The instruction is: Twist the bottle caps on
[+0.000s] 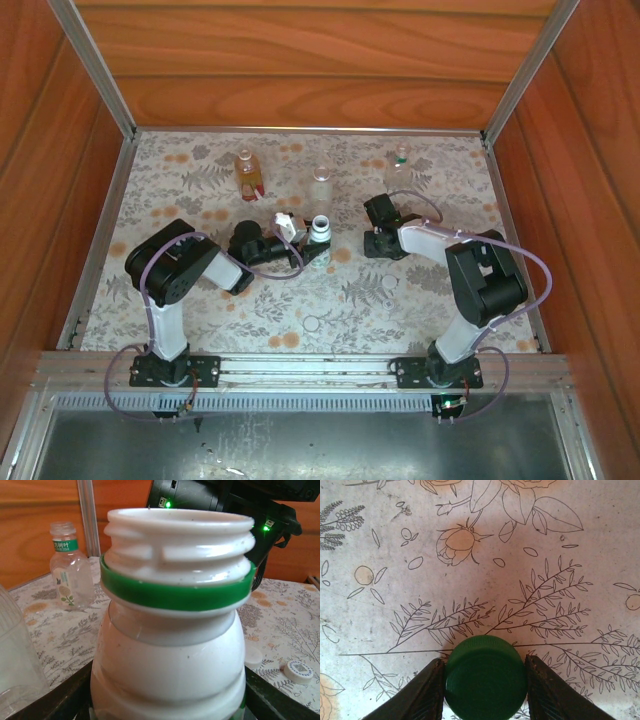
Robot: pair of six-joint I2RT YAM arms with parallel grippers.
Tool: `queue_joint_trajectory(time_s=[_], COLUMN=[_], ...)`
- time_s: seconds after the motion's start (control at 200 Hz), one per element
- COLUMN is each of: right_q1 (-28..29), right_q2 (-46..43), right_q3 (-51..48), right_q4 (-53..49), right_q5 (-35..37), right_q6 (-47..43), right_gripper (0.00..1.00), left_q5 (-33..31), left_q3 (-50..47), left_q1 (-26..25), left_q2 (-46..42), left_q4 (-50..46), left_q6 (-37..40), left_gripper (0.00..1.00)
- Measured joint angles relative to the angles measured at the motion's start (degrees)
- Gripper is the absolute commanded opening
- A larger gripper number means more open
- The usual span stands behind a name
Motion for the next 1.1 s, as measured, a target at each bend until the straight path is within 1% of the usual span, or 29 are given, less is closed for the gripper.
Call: queue_joint_trajectory(time_s=[0.145,0.375,0.525,0.68,0.874,1.099], right_q1=[0.0,0.52,1.84,4.39,9.92,16.55], right_q2=[-1.14,-10.95,-17.18,-21.46,-20.76,-13.38], right_q3=[0.02,1.14,5.25,12.41,24.48,37.92], right_q4=[-1.77,-8.13,-14.29,-21.11,-28.15,-32.79], right_q5=[-0.85,-3.37,-4.92,-6.27,-6.45,-6.49], right_q6=[-0.07,-0.33,-0.55,-0.87,-1.75,-3.72], right_gripper=[0.43,0.43,0.43,0.43,0.43,0.44], left_q5=[0.0,0.04,0.26,0.57,1.09,1.55], left_q3=[0.0,0.0,0.0,0.02,0.57,1.57], left_q1=[0.0,0.0,0.0,0.0,-0.02,-0.02], left_q2=[0.0,0.02,0.09,0.28,0.74,1.66], left_q4=[0.0,0.0,0.07,0.37,0.5,0.68], left_q6=[0.02,0.0,0.0,0.0,0.0,0.0], left_gripper=[0.61,0.61,0.61,0.61,0.61,0.61])
